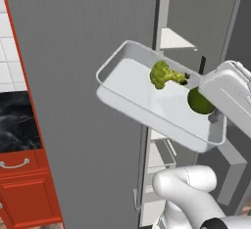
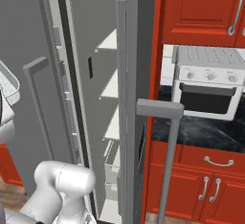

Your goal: Take the lime and broccoli out of the freezer and place them in the tupperware container on the counter. Then put the tupperware containing the vegetables back in the freezer.

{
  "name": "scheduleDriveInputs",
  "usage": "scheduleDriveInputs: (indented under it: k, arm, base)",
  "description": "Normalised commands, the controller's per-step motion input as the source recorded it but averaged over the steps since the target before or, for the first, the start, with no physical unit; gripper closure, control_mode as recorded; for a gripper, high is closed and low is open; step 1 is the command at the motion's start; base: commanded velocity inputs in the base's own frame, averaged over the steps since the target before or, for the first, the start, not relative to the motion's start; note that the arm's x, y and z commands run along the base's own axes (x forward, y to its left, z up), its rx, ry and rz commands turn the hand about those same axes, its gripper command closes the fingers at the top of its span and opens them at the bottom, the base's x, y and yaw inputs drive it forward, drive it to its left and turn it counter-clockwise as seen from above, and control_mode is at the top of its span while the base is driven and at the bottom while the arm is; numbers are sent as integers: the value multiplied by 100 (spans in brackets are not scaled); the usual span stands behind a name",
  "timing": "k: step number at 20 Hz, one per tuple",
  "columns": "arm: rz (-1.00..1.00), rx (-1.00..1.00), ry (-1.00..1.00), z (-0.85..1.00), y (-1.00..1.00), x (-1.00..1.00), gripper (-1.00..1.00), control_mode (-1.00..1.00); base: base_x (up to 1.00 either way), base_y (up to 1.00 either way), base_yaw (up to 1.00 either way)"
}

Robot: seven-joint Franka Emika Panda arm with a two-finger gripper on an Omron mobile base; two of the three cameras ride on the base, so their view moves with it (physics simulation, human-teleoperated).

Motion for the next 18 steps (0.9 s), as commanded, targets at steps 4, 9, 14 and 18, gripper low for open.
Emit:
scheduleDriveInputs:
  k: [4, 9, 14, 18]
  arm:
    - [-52, 15, 0, 5, -6, 0, 100, -100]
    - [-55, 7, 0, 2, -2, 18, 100, -100]
    - [-48, 12, 10, 12, -42, 7, 100, -100]
    - [-36, 16, 13, 14, -53, 21, 100, -100]
  base:
    - [0, 0, 0]
    - [0, 0, 0]
    - [0, 0, 0]
    - [0, 0, 0]
